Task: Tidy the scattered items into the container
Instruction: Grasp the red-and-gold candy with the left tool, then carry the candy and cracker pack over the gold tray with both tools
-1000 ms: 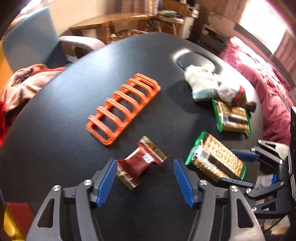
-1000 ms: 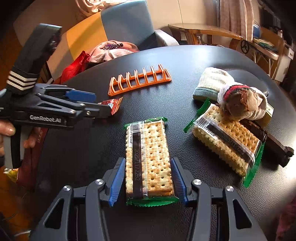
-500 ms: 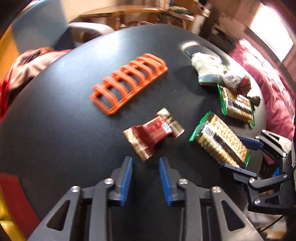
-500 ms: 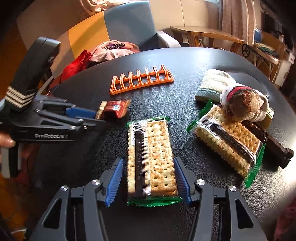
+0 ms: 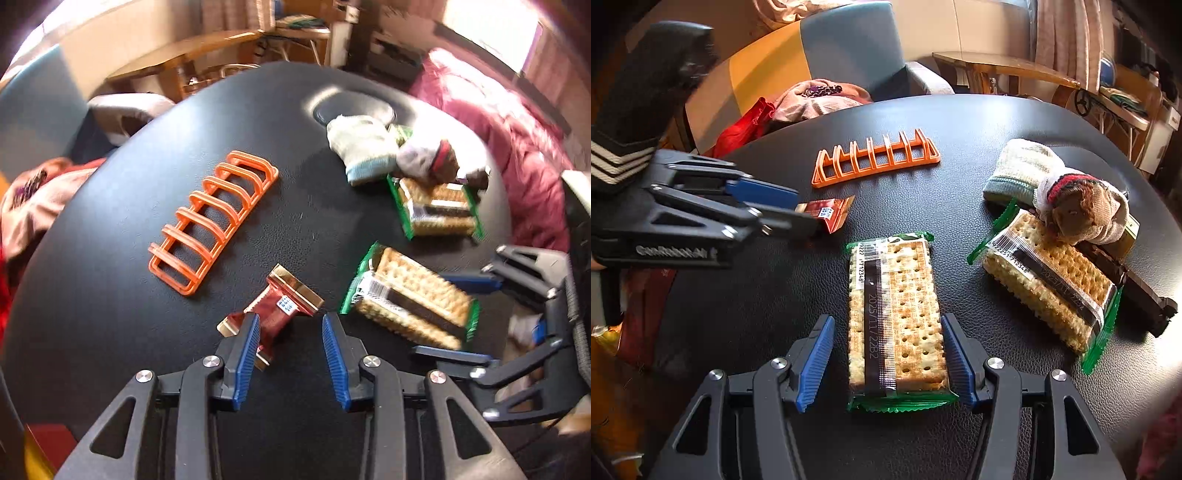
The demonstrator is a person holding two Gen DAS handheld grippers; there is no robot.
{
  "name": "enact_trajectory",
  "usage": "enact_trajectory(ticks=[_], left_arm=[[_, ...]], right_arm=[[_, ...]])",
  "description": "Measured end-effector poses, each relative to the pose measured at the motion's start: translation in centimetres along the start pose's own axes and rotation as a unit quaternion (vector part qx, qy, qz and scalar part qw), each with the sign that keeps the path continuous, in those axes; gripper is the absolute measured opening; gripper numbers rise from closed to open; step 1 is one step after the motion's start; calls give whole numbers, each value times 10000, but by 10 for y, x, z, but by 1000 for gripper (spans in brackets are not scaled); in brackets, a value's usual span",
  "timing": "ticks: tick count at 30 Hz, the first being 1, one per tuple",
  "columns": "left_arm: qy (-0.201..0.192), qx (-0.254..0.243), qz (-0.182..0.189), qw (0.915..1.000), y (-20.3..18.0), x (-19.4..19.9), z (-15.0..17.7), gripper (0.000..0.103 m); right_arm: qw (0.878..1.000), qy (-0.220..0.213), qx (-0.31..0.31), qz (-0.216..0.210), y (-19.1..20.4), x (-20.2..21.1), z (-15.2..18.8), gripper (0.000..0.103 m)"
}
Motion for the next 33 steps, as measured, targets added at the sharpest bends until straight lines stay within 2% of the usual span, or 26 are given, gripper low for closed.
enact_trajectory(ticks=[4,7,11,17,21,25,28,33], left_arm=[[-70,11,-6,10000,8,-4,-13,37],[-129,-218,53,9997,7,2,-21,38],[74,-598,111,9981,1,-6,-25,39],[492,-582,158,9970,3,-21,-16,38],[492,-107,196,9985,11,-15,-3,34],[461,720,51,9963,23,-6,14,30],[329,1295,-46,9910,27,3,31,29],[18,2154,-15,9765,29,19,61,27]], right_arm=[[9999,-26,-4,-102,-1,0,0,62],[9999,-25,0,-153,0,-1,-1,65],[9998,-39,-41,-204,2,-2,-1,69],[9996,-73,-74,-256,2,-1,0,69],[9997,-82,-32,-239,4,-1,0,70],[9996,-105,-36,-277,3,-1,0,70],[9991,-140,-115,-394,0,0,0,70],[9987,-147,-237,-435,-4,3,-3,65]])
Point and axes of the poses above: each gripper's, at about its wrist camera, not at the fingertips, and x roughly against the way its jaws point, y to its left, z to its underside, the point moved 5 cm from there along -x, roughly the way its jaws point, and after that the axes turned 9 degrees about x, right-handed, at the moved point
